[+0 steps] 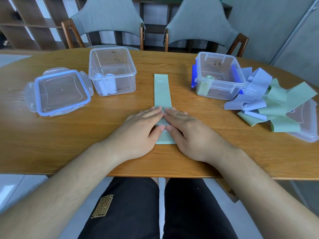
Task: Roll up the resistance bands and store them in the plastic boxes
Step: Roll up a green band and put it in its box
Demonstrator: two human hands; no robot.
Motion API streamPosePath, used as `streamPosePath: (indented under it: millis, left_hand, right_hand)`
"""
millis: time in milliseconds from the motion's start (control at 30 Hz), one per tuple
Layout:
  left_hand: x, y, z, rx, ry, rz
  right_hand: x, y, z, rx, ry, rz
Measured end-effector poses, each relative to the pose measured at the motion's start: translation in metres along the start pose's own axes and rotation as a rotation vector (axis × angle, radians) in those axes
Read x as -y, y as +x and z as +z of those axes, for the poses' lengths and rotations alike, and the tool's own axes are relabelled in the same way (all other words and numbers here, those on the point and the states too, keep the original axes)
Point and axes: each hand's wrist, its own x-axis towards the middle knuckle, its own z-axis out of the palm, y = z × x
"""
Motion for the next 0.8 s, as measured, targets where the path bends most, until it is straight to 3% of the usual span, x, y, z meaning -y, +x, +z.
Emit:
streamPosePath:
  millis: [300,500,667,800]
  left_hand:
    - [-0.004,-0.014,0.002,0.008,0.003,0.058]
    - [-0.005,-0.026,0.003,-0.102,-0.007,0.11]
    - [-0.003,-0.029,0.006,-0.057,-0.054,0.126]
    - [-0.007,-0.037,0.003,-0.168,-0.094,0.115]
  right_hand:
    - [-0.002,-0.012,-0.005,0.061,-0.004,-0.011]
    - [-0.002,-0.02,-0.01,0.042,0.032,-0.034]
    - [-0.002,-0.026,-0.003,0.068,0.053,-0.065]
    - [0.001,-0.029,-0.009,-0.038,0.061,-0.122]
